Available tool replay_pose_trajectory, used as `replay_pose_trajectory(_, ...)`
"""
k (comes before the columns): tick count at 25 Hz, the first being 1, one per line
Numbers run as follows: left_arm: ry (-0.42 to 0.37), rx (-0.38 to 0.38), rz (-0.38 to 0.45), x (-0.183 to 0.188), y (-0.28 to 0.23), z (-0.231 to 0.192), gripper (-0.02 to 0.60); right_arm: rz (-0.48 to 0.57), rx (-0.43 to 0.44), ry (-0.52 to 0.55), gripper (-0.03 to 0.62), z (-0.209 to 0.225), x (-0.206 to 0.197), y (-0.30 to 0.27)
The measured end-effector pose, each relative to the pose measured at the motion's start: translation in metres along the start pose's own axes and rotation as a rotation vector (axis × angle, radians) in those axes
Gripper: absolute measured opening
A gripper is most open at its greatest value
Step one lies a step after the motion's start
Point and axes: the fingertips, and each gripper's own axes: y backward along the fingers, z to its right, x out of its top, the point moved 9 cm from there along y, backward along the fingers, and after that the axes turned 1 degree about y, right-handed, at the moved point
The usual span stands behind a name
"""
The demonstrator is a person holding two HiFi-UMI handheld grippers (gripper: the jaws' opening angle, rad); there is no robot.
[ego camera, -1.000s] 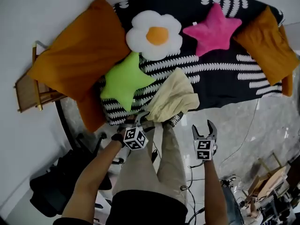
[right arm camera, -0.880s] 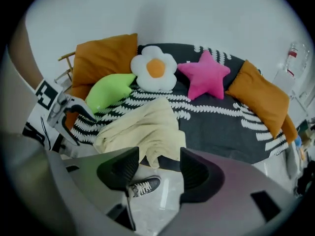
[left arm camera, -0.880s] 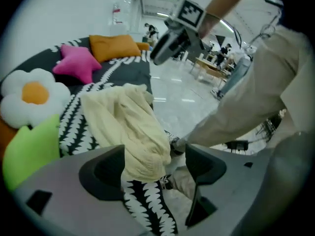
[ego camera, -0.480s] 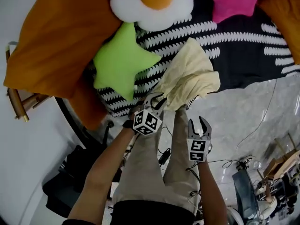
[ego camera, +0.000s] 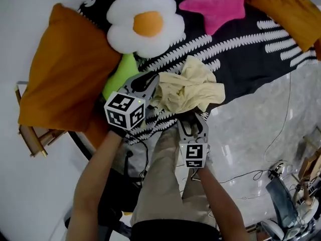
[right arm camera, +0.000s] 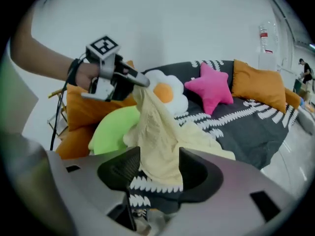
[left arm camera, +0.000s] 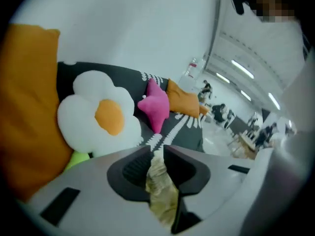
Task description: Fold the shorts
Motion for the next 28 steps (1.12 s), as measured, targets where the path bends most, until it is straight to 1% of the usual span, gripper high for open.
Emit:
replay_pose_trajectory(1,-0.094,0.036,-0.011,0.007,-0.004,-0.010,0.111,0.034,0.010,0.002,0.262,-0.008,0.013,-0.006)
replay_pose_trajectory(2,-0.195,0.071,-0.019,0.015,-0.007,-0.018,0.126,0.062,0.023,0.006,0.259,-0.014,0.026,-0.013)
replay_pose_trajectory(3,-0.279,0.095,-0.025,0.022,-0.007,-0.023,0.126,0.082,0.031,0.006,0.258,-0.017,0.038,-0.020)
replay_pose_trajectory(4,-0.331,0.101,-0.031,0.027,-0.007,-0.027,0.134,0.091,0.029,0.001,0.255,-0.018,0.047,-0.029)
replay_pose_trajectory(5,-0.351,0.096,-0.034,0.030,-0.005,-0.029,0.155,0.087,0.017,-0.006,0.255,-0.017,0.053,-0.040)
replay_pose_trajectory(6,-0.349,0.088,-0.033,0.029,-0.001,-0.031,0.172,0.071,-0.001,-0.008,0.256,-0.015,0.055,-0.053)
replay_pose_trajectory(8,-0.326,0.087,-0.030,0.016,0.010,-0.032,0.183,0.016,-0.028,0.013,0.255,-0.016,0.053,-0.082)
replay_pose_trajectory(11,-0.296,0.116,-0.058,-0.014,0.034,-0.027,0.186,-0.053,-0.014,0.082,0.242,-0.027,0.052,-0.113)
replay_pose_trajectory(14,-0.270,0.119,-0.104,-0.042,0.050,-0.012,0.186,-0.068,0.019,0.106,0.193,-0.038,0.056,-0.119)
replay_pose_trajectory(16,-0.247,0.115,-0.121,-0.059,0.054,-0.006,0.186,-0.086,0.028,0.118,0.120,-0.042,0.056,-0.121)
replay_pose_trajectory(17,-0.235,0.113,-0.129,-0.067,0.055,-0.004,0.186,-0.092,0.030,0.115,0.113,-0.042,0.055,-0.120)
replay_pose_trajectory(18,-0.225,0.110,-0.137,-0.073,0.056,-0.002,0.186,-0.093,0.033,0.094,0.107,-0.040,0.056,-0.117)
replay_pose_trajectory(20,-0.222,0.095,-0.152,-0.081,0.056,0.003,0.186,-0.083,0.043,0.008,0.103,-0.033,0.060,-0.106)
replay_pose_trajectory(22,-0.243,0.073,-0.163,-0.084,0.054,0.008,0.189,-0.059,0.064,-0.082,0.101,-0.025,0.065,-0.091)
replay_pose_trajectory(25,-0.277,0.057,-0.165,-0.079,0.038,0.013,0.208,-0.025,0.093,-0.156,0.098,-0.010,0.070,-0.067)
replay_pose_trajectory(26,-0.286,0.057,-0.184,-0.074,0.030,0.013,0.228,-0.015,0.095,-0.168,0.098,-0.006,0.072,-0.058)
replay_pose_trajectory(27,-0.294,0.061,-0.221,-0.070,0.020,0.013,0.269,-0.007,0.094,-0.174,0.097,-0.003,0.075,-0.050)
replay_pose_trajectory(28,-0.302,0.069,-0.271,-0.066,0.010,0.013,0.333,0.000,0.091,-0.174,0.095,0.000,0.077,-0.042)
